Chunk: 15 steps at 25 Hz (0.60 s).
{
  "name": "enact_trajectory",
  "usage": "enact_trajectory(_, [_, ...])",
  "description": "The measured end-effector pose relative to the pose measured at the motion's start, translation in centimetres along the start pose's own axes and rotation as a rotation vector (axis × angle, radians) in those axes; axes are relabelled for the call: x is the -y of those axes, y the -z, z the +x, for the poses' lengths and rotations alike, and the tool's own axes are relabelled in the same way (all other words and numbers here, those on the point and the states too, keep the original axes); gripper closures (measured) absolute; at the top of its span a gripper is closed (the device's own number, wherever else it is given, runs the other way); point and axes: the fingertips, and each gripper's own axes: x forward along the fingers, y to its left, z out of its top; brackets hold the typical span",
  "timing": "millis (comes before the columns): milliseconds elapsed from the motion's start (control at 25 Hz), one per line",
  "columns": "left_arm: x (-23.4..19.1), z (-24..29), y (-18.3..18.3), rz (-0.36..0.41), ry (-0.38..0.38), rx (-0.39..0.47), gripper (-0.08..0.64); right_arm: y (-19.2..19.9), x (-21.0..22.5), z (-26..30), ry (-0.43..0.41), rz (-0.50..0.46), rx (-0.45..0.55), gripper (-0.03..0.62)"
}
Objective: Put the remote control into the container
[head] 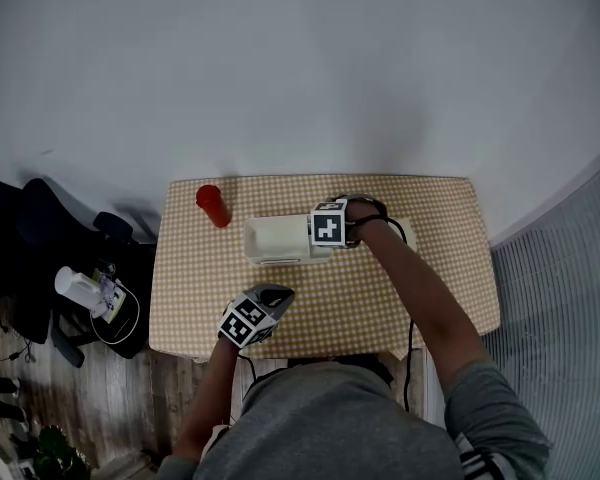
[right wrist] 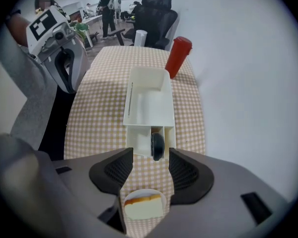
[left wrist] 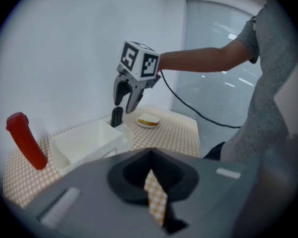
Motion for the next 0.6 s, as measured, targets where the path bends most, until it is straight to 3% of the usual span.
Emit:
enact_trajectory(480, [-0.1, 0.4, -1.3, -0.014, 0.05, 0.051, 0.561, 0.3, -6.3, -3.6, 0.031, 0.434, 0.58, 0.38])
enact_trajectory(600, [-0.2, 0.3, -1.6, -0.017, 0.055, 0.06, 0.561, 0.1, -8.3, -4.0, 0.011, 0.506, 0.657, 0.405])
